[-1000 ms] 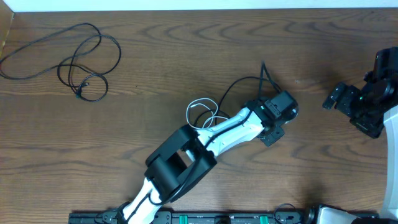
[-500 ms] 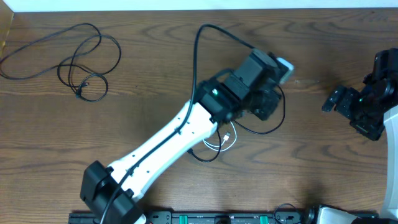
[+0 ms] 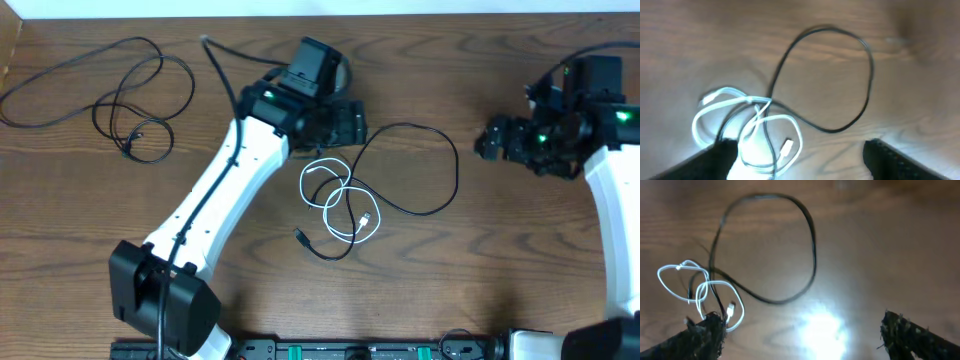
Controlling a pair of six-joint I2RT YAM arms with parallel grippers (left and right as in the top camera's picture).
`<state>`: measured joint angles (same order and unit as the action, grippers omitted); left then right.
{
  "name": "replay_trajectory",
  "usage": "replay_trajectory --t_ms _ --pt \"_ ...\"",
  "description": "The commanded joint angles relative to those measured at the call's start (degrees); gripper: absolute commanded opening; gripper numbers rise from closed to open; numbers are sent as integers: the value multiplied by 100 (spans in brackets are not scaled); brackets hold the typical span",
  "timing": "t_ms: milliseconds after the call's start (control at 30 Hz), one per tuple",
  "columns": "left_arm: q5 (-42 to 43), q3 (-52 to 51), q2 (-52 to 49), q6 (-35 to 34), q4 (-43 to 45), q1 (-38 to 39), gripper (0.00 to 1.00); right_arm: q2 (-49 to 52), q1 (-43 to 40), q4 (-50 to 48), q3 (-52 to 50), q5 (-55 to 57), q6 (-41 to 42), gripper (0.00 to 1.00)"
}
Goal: Untangle cables
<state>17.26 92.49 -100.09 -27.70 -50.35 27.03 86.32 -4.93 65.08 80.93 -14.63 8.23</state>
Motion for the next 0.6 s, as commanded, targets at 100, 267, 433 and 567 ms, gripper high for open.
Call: replay_trajectory --t_ms 100,267,433,567 --pt "-59 -28 -9 -2 -511 -236 93 557 214 -531 -15 472 -319 98" --pt "-916 -48 -15 216 -844 -236 93 1261 337 -809 -15 66 -317 95" --pt "-1244 -131 -17 219 -962 -238 94 1908 520 -1167 -15 680 -319 76" --pt "-1241 -136 -20 216 -960 -238 95 2424 719 -1423 -15 874 -321 69"
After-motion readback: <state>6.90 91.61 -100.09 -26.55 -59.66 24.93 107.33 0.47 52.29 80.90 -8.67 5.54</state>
